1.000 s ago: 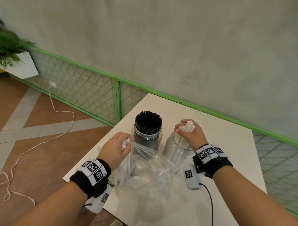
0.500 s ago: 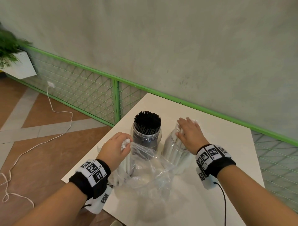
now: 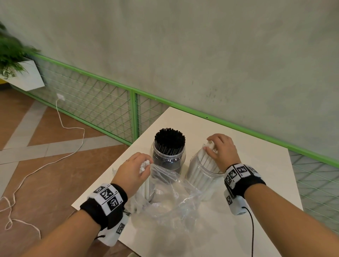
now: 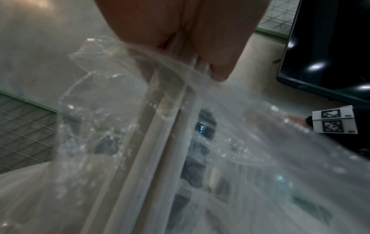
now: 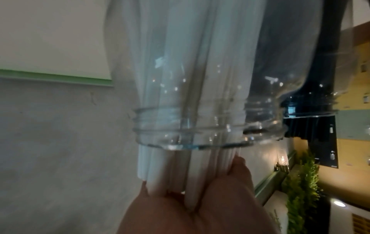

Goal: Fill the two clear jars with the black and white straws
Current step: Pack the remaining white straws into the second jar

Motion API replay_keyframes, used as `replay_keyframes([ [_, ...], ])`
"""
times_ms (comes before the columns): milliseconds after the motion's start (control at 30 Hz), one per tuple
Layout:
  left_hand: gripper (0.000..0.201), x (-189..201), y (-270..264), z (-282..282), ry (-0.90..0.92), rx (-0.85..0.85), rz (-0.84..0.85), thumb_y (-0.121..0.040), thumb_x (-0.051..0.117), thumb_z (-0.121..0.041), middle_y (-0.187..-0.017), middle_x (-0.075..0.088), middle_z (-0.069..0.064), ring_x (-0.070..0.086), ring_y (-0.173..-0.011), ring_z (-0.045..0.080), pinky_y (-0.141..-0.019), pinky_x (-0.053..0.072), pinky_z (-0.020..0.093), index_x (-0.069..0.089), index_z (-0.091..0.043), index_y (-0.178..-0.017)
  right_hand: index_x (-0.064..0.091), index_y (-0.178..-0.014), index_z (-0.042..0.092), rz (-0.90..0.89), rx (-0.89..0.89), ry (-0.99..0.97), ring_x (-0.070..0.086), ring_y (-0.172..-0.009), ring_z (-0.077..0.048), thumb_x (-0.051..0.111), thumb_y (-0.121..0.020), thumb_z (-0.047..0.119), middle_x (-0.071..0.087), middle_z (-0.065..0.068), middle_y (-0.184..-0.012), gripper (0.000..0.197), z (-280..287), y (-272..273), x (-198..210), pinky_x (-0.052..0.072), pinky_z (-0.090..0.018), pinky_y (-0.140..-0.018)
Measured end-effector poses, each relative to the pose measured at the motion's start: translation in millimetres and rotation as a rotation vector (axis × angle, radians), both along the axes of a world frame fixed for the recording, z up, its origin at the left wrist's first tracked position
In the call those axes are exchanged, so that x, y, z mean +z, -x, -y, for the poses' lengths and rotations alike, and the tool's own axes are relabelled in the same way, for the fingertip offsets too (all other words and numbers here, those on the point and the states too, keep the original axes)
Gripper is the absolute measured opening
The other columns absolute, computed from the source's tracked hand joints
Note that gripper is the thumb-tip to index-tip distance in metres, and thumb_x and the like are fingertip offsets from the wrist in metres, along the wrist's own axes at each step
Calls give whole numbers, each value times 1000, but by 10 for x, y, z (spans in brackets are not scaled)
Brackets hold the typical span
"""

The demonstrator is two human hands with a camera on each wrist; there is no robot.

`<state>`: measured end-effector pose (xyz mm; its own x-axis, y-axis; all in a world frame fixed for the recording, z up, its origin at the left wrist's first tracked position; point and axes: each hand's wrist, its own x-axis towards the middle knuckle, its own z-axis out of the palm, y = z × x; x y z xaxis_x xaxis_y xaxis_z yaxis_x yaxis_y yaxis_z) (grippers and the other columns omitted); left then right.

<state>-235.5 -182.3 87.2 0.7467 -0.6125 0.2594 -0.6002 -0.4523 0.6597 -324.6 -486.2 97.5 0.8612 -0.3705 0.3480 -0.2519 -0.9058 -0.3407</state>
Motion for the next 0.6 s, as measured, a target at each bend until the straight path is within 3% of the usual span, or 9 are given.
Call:
replay_keyframes([
  [133,11,-3,-8,18,2,-2,-1,-89,55,-17,-95,56,-8,54,-86,12,-76,42,30,57,-27,-94,45,-136,18,-153,-12,73,32,-135,-28,57,-85,52,36,-8,-147,63,45,-41,-13,36,-48,-107],
  [233,12,-13,-11,27,3,-6,3,-89,55,-17,-95,56,-10,54,-86,11,-76,43,29,56,-28,-94,36,-142,16,-127,-68,3,29,-136,-29,63,-83,51,24,-10,-153,73,30,-43,-8,33,-42,-110],
  [333,12,-19,-7,30,0,-12,10,-90,54,-18,-95,55,-11,54,-87,10,-76,43,28,55,-30,-94,40,-139,16,-166,-110,16,40,-124,-29,63,-82,54,41,-9,-139,71,21,-55,-20,39,-39,-102],
  [500,13,-12,4,26,3,-7,11,-90,54,-19,-96,56,-10,54,-86,10,-76,43,28,54,-32,-93,56,-126,10,65,-60,8,44,-113,-31,72,-80,40,53,-13,-120,57,26,-36,-51,42,-45,-98],
  [600,13,-8,8,26,7,-9,14,-90,54,-19,-95,56,-9,54,-86,11,-76,43,29,54,-32,-93,45,-135,17,-134,-60,74,44,-118,-27,59,-83,56,51,-6,-131,66,39,-34,-57,41,-40,-99],
])
